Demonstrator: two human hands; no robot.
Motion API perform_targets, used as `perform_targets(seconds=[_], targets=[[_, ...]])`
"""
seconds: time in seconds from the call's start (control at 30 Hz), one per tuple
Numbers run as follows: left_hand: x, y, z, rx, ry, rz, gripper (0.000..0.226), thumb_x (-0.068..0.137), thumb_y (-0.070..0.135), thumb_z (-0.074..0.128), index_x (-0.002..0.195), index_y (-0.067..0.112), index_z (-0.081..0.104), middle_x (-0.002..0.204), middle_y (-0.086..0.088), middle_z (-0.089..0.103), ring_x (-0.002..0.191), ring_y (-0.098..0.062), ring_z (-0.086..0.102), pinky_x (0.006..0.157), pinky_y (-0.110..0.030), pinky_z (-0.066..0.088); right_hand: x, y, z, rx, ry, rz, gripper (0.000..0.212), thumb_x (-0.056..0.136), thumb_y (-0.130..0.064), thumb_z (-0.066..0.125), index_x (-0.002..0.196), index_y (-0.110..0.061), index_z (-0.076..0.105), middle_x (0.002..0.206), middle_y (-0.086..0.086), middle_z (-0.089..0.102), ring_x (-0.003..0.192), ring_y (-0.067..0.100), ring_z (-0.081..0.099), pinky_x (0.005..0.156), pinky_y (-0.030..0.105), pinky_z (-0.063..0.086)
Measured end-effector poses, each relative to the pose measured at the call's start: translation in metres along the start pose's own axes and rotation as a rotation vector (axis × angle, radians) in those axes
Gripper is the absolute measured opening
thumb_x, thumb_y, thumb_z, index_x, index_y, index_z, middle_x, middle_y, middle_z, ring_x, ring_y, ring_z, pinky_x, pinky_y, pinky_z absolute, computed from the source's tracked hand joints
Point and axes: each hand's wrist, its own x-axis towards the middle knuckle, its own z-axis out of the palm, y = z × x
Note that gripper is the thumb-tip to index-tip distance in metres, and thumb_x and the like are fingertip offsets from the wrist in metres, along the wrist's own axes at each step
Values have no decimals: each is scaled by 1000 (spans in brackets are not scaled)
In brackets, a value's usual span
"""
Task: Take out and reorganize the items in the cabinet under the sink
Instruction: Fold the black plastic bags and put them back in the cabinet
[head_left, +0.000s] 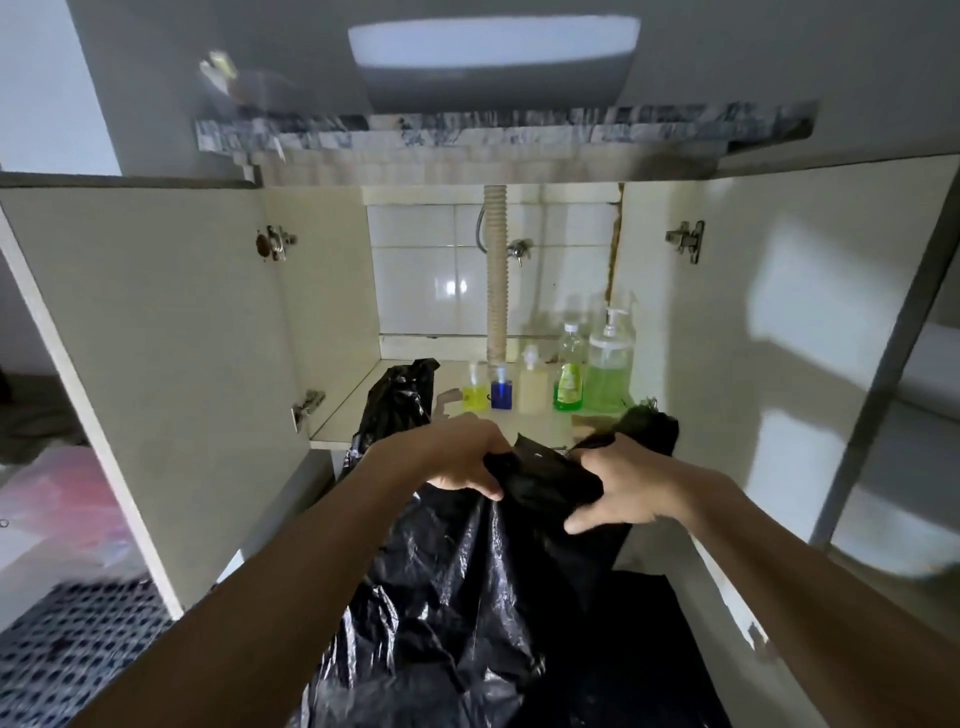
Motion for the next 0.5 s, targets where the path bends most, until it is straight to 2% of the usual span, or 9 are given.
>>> perform_targets(seconds=[0.07, 0.13, 0.2, 0.27, 0.33, 0.37, 0.43, 0.5], targets=[[-1, -8, 1, 4, -15, -20, 24, 77, 29, 76, 98, 19, 69, 82, 5, 62, 82, -18, 58, 74, -31, 47, 2, -1, 2, -143, -20, 25, 43, 67, -51, 76, 83, -19, 53, 80, -5, 50, 88, 20, 52, 76, 30, 47], [-3, -16, 3, 5, -39, -55, 36, 73, 33, 78, 106, 25, 67, 98, 4, 63, 94, -19, 57, 82, -35, 49, 1, -4, 1, -236, -22, 46, 37, 77, -42, 72, 77, -13, 49, 70, -5, 40, 79, 21, 47, 71, 27, 37], [-7, -21, 3, 54, -90, -107, 46, 73, 33, 79, 115, 26, 63, 105, 5, 61, 101, -20, 55, 86, -35, 47, 0, 1, -2, -284, -18, 94, 34, 85, -38, 65, 74, -12, 47, 68, -5, 37, 74, 18, 43, 77, 29, 33], [-9, -24, 4, 135, -124, -135, 46, 77, 25, 76, 121, 22, 61, 112, -1, 62, 108, -24, 55, 86, -33, 45, -3, 6, -6, -322, -29, 142, 30, 88, -34, 62, 74, -12, 48, 68, -5, 40, 72, 17, 43, 91, 35, 36], [-11, -25, 6, 166, -87, -149, 44, 83, 19, 70, 126, 18, 59, 119, -4, 61, 111, -24, 55, 87, -30, 44, -6, 9, -10, -342, -33, 181, 28, 86, -31, 63, 71, -13, 47, 68, -3, 45, 73, 19, 47, 101, 39, 35], [-11, -26, 7, 163, -49, -150, 40, 85, 17, 66, 125, 17, 60, 119, -4, 61, 110, -23, 56, 85, -29, 44, -7, 8, -12, -339, -33, 191, 30, 84, -33, 63, 69, -13, 46, 68, -3, 47, 71, 19, 49, 99, 38, 38], [-12, -29, 8, 138, 8, -147, 33, 89, 14, 58, 121, 17, 63, 116, -1, 62, 105, -20, 56, 81, -26, 43, -12, 4, -18, -293, -44, 197, 36, 82, -44, 65, 72, -13, 49, 70, -2, 51, 68, 17, 52, 83, 32, 46], [-12, -31, 8, 98, 31, -146, 29, 90, 13, 54, 116, 18, 65, 110, 0, 64, 94, -16, 55, 80, -26, 44, -15, -1, -22, -213, -78, 185, 48, 76, -59, 65, 87, -13, 55, 82, -2, 55, 75, 16, 55, 72, 29, 45]])
